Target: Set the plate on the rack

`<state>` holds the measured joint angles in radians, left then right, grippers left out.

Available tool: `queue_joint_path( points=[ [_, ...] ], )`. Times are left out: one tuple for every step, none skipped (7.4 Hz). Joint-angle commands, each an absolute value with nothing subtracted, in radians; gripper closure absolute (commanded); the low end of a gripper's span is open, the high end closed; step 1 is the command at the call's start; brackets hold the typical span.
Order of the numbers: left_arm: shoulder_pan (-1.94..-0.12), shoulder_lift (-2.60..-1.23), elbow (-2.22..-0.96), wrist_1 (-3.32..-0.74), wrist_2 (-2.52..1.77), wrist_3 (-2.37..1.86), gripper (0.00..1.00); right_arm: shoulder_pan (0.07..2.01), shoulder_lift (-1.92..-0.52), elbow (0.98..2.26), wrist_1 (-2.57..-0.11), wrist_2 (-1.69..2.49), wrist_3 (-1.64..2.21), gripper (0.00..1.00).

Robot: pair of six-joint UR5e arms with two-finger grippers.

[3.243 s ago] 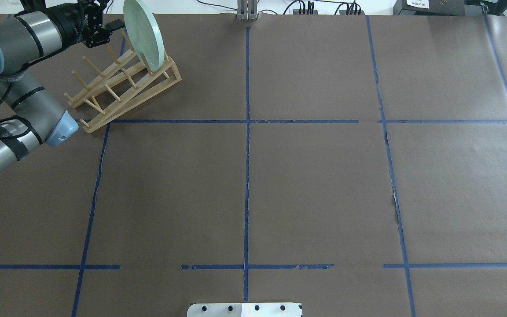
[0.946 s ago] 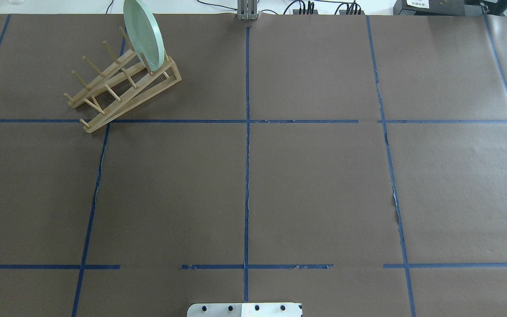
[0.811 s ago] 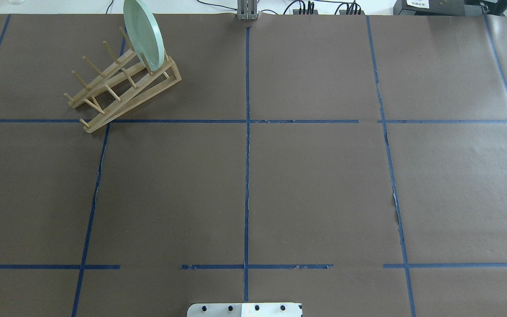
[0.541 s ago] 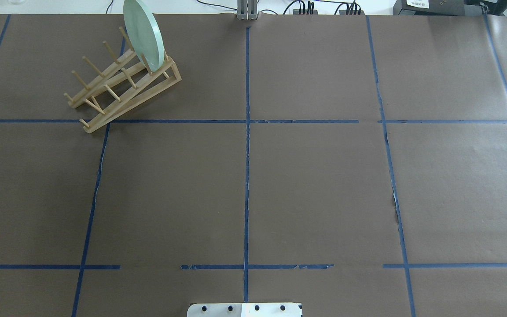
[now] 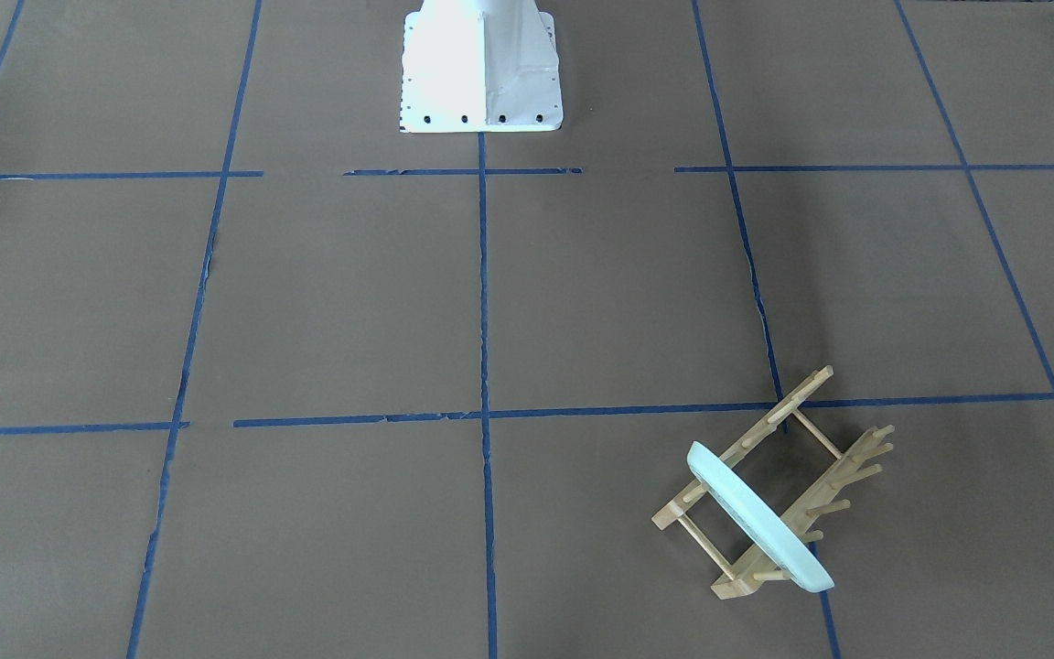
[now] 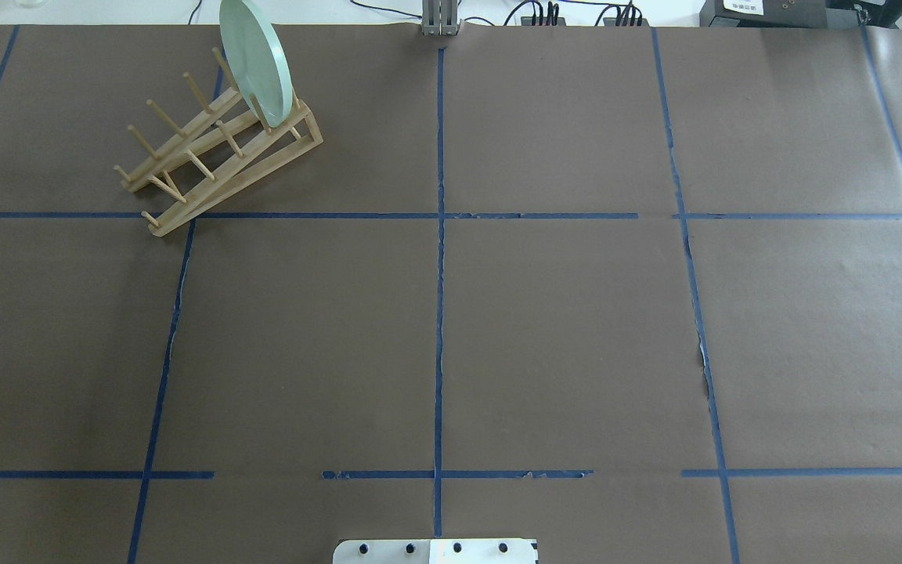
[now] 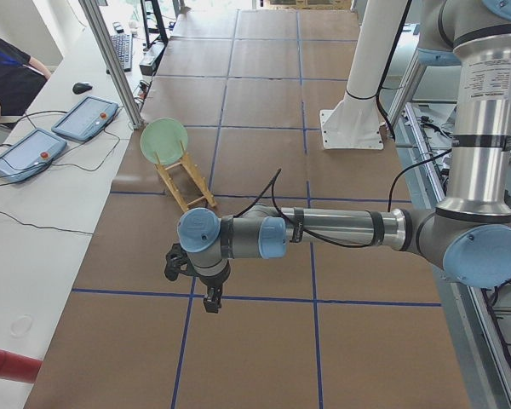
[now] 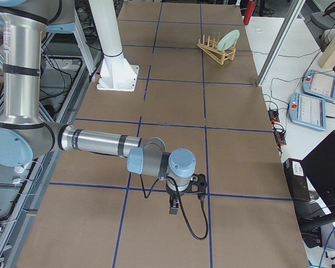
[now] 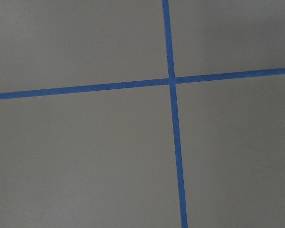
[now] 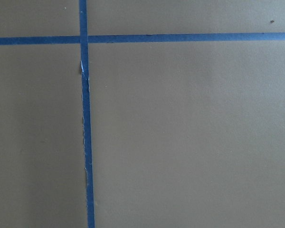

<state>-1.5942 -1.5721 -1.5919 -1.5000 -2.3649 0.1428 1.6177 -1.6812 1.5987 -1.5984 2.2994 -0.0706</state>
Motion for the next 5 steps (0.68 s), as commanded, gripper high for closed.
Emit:
queue_joint_path(
  points=[
    [-1.594, -1.574, -1.598, -1.5, -2.364, 0.141, 0.0, 1.617, -1.681, 1.598, -1.598, 2.299, -0.071, 0.0],
    [-1.591, -1.577, -1.594, -1.502, -2.364, 0.14, 0.0, 1.618, -1.681, 1.598, -1.598, 2.299, -0.071, 0.0],
    [-1.591, -1.574, -1.58, -1.543, -2.364, 0.138, 0.0, 1.618, -1.681, 1.6, -1.598, 2.299, -0.071, 0.0],
    [-1.591, -1.574, -1.55, -1.574, -2.365, 0.135, 0.0, 1.617, -1.681, 1.598, -1.598, 2.299, -0.071, 0.0],
    [-1.589, -1.574, -1.543, -1.575, -2.365, 0.133, 0.0, 1.618, -1.681, 1.598, -1.598, 2.299, -0.071, 0.0]
  ],
)
